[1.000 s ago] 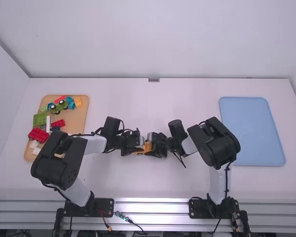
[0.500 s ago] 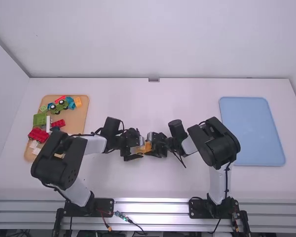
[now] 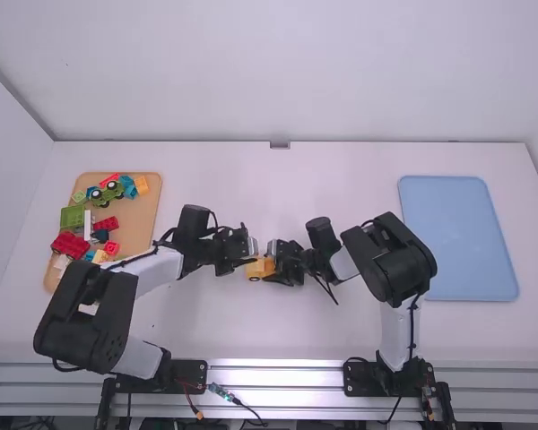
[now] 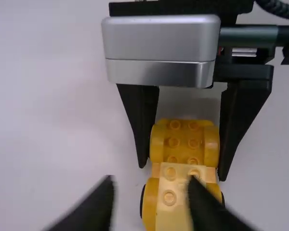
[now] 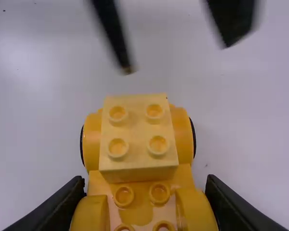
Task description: Assemble lego blocks to make yellow taxi
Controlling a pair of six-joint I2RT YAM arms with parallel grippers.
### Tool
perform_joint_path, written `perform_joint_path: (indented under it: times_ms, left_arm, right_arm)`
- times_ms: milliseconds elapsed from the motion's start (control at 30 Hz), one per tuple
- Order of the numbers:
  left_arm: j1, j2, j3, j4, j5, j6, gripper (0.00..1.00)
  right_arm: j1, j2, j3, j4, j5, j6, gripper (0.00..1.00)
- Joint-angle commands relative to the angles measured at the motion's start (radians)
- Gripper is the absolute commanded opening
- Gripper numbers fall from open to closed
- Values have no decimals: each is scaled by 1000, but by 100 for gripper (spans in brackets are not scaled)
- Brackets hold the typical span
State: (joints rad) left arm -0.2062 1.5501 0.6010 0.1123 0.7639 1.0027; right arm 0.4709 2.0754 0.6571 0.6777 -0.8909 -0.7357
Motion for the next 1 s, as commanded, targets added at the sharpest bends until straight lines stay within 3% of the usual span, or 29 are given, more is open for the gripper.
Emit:
perform_joint_path:
  times_ms: [0, 967]
  left_arm:
    - [-3, 13, -15, -3, 40, -4, 2]
    - [-3, 169, 28, 9, 84, 22, 2]
  right_arm:
    - [-1, 11, 4, -13, 24, 6, 44]
    - [-1, 11, 4, -13, 24, 6, 44]
